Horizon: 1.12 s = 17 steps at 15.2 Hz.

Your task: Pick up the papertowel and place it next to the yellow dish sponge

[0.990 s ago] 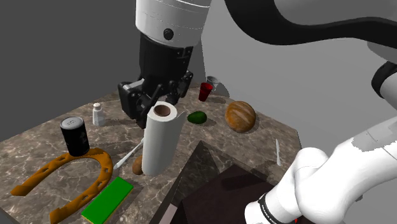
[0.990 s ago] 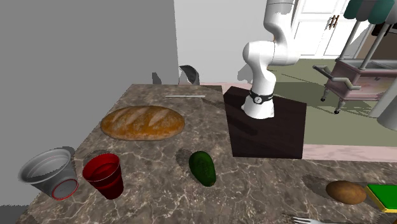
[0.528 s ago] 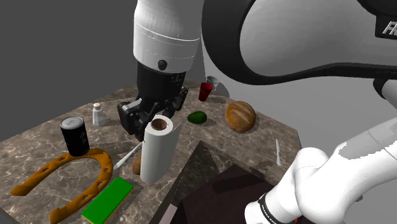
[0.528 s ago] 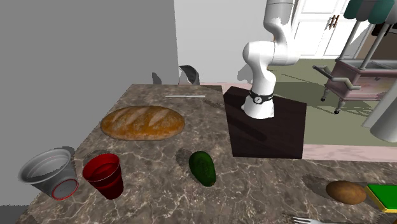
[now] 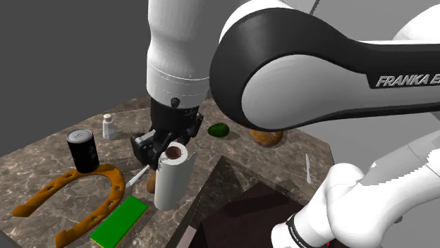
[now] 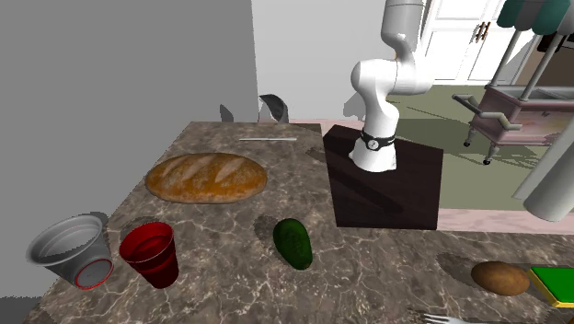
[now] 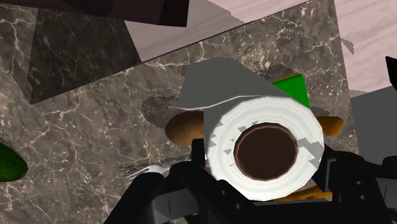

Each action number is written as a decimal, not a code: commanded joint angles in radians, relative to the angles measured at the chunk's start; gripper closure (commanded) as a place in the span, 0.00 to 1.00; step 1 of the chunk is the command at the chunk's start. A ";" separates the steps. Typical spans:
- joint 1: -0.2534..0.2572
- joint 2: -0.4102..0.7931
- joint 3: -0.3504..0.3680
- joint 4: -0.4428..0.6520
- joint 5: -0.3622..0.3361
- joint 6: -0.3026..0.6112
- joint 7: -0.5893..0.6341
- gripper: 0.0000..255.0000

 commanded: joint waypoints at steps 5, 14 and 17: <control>0.002 0.007 0.005 -0.074 -0.002 0.081 0.006 1.00; 0.002 0.039 0.016 -0.167 -0.017 0.202 0.025 1.00; 0.002 0.054 0.021 -0.195 -0.024 0.243 0.034 1.00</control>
